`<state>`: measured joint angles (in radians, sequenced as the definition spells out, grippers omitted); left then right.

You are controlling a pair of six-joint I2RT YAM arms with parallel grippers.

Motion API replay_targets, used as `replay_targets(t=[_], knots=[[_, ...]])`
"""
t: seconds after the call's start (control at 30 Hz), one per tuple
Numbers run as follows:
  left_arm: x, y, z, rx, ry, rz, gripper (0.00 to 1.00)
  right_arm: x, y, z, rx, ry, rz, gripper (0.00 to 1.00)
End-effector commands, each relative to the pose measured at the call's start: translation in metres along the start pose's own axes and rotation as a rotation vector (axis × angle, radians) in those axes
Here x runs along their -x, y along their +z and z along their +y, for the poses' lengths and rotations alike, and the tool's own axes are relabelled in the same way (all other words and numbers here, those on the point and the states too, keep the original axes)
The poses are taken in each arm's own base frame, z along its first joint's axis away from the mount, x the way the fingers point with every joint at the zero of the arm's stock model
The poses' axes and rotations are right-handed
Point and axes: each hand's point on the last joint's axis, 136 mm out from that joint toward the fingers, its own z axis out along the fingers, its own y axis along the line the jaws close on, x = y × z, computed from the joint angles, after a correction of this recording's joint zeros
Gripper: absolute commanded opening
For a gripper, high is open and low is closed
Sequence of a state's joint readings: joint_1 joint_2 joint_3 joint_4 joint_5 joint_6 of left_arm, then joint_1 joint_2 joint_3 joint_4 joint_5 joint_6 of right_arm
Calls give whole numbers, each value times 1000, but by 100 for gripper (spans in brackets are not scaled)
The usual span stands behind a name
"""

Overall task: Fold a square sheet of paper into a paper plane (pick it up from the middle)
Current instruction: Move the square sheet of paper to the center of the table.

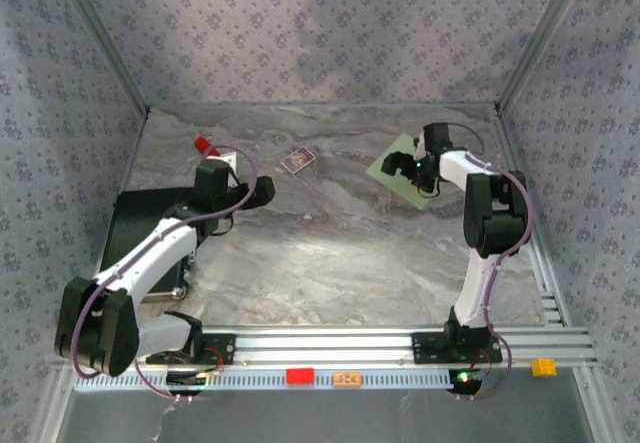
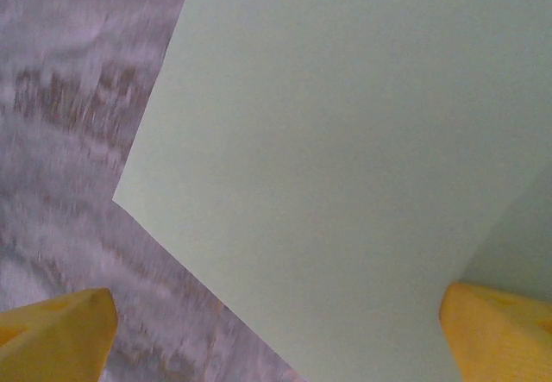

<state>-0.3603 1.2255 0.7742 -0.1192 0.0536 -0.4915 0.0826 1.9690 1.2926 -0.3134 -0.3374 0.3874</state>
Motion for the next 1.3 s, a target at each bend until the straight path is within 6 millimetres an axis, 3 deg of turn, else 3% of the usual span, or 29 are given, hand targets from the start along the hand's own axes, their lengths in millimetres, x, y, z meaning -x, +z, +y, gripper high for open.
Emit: replay_targets(t=[0.0, 0.07, 0.4, 0.5, 0.6, 0.7, 0.9, 1.07, 1.27], knots=[[-1, -11, 14, 76, -1, -18, 100, -65, 7, -1, -18, -14, 164, 99], [0, -17, 21, 120, -13, -26, 100, -90, 7, 4, -19, -37, 198, 99], [-1, -36, 19, 52, -38, -65, 100, -192, -1, 38, 18, -228, 301, 99], [-1, -40, 18, 21, -50, -74, 100, -212, -6, 48, 54, -273, 318, 99], [-4, -39, 20, 29, -64, -60, 100, -220, -14, 65, 90, -330, 321, 99], [-6, -38, 21, 26, -75, -55, 100, -210, -27, 83, 116, -372, 280, 99], [-11, -32, 28, 60, -67, -51, 100, -168, -48, 95, 149, -294, 146, 99], [-13, -32, 24, 37, -66, -34, 100, -146, -43, 81, 153, -167, 106, 99], [-17, -28, 15, -1, -72, 21, 100, -140, -32, 81, 185, -120, 129, 99]])
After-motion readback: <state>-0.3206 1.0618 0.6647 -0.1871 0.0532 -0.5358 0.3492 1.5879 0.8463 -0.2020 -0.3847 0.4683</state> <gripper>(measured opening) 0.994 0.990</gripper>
